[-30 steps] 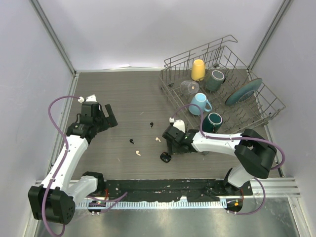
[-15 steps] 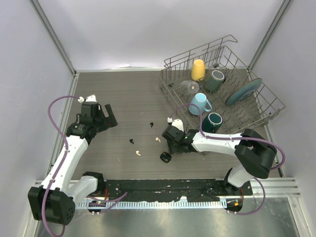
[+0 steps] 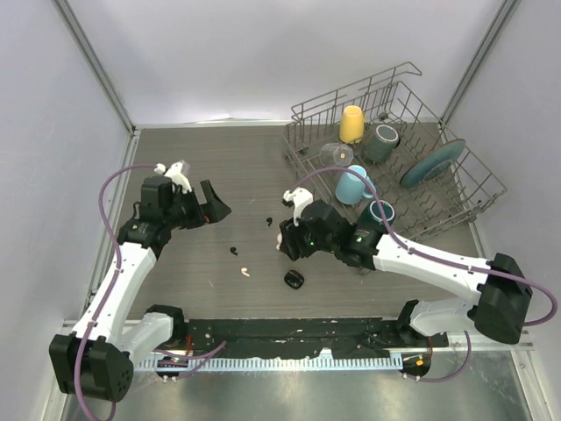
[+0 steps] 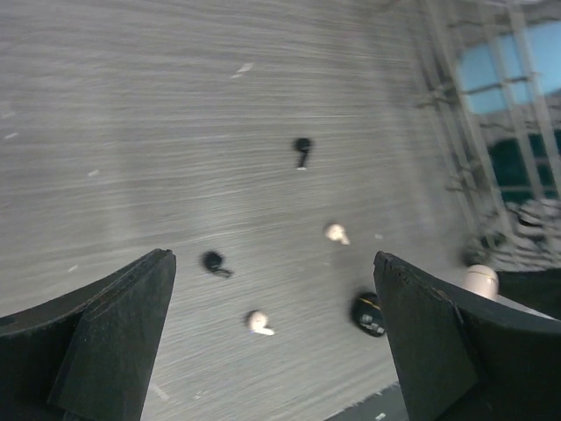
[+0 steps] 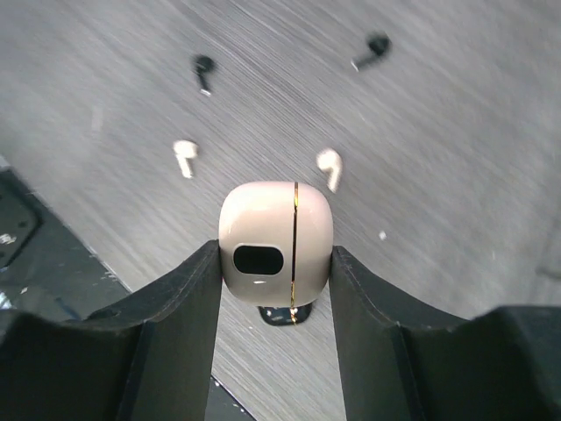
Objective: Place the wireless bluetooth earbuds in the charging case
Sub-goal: Pick up the charging case at the center of the board.
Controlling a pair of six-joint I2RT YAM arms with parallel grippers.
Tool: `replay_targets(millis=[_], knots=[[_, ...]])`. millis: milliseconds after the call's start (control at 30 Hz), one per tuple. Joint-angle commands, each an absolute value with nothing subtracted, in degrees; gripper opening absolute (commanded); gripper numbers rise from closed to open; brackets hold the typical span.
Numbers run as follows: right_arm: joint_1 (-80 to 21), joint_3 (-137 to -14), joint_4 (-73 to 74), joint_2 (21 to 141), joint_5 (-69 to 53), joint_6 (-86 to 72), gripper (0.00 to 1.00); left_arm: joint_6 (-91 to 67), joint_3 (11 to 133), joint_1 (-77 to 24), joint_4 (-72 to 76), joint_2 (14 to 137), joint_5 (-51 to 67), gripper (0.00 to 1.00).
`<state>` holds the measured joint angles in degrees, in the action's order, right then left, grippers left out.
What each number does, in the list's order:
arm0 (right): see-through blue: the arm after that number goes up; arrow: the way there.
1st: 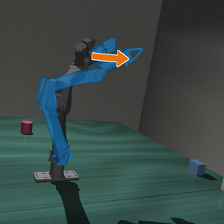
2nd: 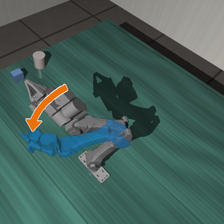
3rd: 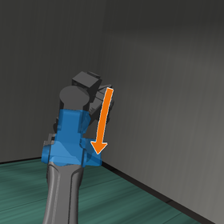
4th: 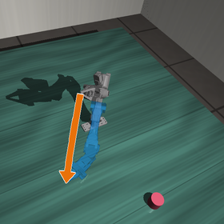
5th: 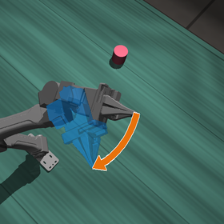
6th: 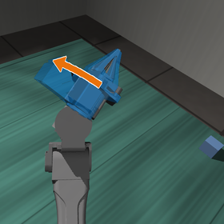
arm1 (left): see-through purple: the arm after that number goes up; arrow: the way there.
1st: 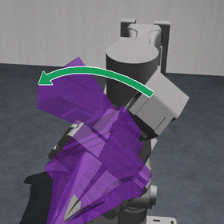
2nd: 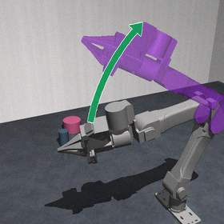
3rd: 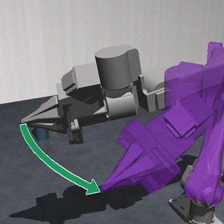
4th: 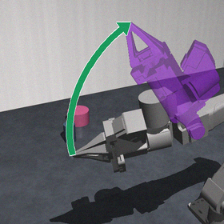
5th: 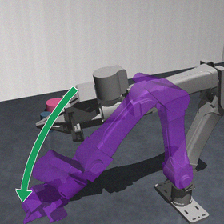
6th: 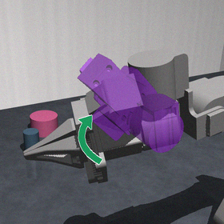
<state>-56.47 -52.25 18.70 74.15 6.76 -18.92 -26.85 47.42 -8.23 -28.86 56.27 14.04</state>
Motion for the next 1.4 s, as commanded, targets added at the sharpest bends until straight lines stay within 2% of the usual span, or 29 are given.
replay_targets(millis=[0, 133, 300, 500, 833, 1100, 1367], knots=[[-56.60, -56.86, 13.28, 70.67, -5.16, -5.56, 0.01, -29.61, 47.20, -8.35, -17.77, 55.90, 32.32, 1.00], [-56.69, -55.47, 8.02, 67.17, -10.97, 4.36, 0.01, -31.98, 48.42, -8.35, -12.93, 58.53, 44.96, 1.00], [-56.69, -48.35, -1.74, 61.53, -12.39, 12.38, 0.01, -32.78, 49.66, -8.44, -12.04, 60.73, 53.16, 0.99], [-56.69, -49.74, 2.37, 60.99, -10.81, 20.20, 0.01, -34.19, 49.75, -10.01, -10.46, 59.24, 58.00, 0.98], [-56.60, -50.10, 1.41, 61.96, -11.25, 20.83, 0.01, -33.75, 50.19, -18.19, -15.02, 58.01, 51.08, 0.95], [-56.60, -50.01, 1.06, 61.88, -12.22, 20.48, 0.01, -34.19, 51.50, -25.48, -14.94, 60.64, 44.57, 0.89], [-56.69, -49.22, 0.18, 61.96, -12.13, 19.16, 0.01, -34.54, 52.65, -27.95, -13.10, 64.60, 44.03, 0.78]])
